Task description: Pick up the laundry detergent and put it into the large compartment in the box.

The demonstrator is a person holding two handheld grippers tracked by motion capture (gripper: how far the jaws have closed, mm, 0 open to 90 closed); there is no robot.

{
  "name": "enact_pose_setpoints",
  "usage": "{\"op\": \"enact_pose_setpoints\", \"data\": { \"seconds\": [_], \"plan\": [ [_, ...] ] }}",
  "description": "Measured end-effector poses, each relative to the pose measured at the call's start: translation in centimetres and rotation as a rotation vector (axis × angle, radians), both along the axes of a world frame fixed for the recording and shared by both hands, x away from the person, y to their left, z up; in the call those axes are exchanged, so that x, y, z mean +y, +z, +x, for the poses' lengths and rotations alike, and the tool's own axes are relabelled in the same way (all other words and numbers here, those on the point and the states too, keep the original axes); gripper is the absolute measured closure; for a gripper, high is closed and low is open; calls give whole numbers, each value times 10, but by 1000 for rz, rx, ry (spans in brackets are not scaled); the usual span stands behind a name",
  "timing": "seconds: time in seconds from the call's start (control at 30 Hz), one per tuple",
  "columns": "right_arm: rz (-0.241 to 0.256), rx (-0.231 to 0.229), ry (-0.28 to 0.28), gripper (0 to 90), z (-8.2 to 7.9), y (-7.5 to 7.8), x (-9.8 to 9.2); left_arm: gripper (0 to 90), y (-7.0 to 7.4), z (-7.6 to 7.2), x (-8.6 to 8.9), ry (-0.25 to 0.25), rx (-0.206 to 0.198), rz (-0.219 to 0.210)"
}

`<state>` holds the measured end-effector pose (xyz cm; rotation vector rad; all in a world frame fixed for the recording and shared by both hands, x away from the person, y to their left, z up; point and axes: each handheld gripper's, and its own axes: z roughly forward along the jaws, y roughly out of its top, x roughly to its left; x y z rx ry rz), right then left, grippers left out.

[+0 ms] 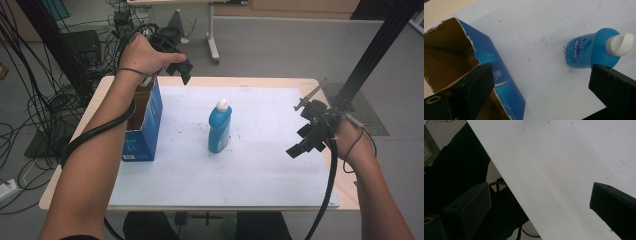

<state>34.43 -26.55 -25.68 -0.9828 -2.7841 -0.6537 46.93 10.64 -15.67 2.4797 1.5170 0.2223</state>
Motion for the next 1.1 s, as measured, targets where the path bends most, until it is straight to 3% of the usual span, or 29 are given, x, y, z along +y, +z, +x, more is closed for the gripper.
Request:
{"op": "enact_pose_setpoints", "data": {
  "seconds": [0.43,1.1],
  "plan": [
    [-5,5,1,33,4,-5,3,67,2,-2,3,4,-4,-13],
    [-1,-14,3,33,3,-6,0,65,14,-19,-18,-67,-12,-54]
  ]
}}
